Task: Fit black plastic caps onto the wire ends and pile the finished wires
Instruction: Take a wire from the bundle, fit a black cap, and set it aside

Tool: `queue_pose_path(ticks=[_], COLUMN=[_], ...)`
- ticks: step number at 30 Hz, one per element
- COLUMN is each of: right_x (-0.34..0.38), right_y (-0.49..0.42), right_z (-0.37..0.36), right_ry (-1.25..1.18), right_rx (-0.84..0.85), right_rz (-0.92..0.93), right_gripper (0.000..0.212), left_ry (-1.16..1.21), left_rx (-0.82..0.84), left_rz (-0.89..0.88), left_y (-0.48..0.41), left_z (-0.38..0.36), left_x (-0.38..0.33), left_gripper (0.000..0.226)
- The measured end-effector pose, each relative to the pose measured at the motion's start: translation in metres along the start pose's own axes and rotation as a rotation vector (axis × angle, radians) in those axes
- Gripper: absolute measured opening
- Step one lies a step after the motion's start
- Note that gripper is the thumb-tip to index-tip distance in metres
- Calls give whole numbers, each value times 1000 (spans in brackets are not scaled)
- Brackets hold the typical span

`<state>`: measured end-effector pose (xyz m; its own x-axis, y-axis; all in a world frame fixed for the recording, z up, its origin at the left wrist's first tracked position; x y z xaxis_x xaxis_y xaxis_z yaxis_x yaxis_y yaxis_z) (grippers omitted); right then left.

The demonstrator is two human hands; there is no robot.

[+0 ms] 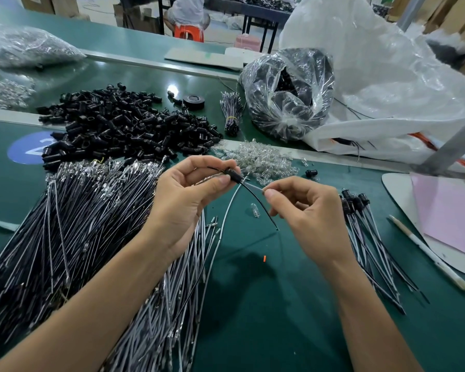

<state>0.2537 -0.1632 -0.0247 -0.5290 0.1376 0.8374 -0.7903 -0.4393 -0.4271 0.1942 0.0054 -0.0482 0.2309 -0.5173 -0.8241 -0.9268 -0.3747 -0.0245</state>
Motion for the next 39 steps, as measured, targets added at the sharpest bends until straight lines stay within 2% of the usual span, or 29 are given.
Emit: queue_pose_path(ticks=[6,12,21,29,34,39], right_x=[-3,-6,-8,-8,-6,-6], right_y=[0,3,5,7,7,8], right_z=[1,-6,-12,-16,-16,-17], right_ry=[-123,-179,-123,54,152,194], right_rx=[-36,17,32,15,-18,-18], right_rz=[-60,-98,-59,24,87,113], right_gripper=[15,15,12,10,12,13], left_ry=[-18,-19,-23,-22,-23,3], left_rx=[-9,-17,-5,-9,20,9], left_rz=[-4,-3,10,7,63,98], left_y=[0,1,4,5,5,4], left_z=[0,-1,-4,-5,-6,-6], left_x=[0,1,2,3,6,7], left_gripper=[25,25,29,39,24,21])
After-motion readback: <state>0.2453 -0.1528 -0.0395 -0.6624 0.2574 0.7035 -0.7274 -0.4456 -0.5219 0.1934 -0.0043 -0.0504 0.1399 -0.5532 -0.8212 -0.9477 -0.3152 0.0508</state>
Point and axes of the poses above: each hand's wrist, its own y-axis away from the middle knuckle, its own z-axis out of the back of the hand, x = y × z, the point moved 3 cm from there along -y, towards the middle knuckle, and after that the axes turned 6 degrees about z, right-handed, at the moved point
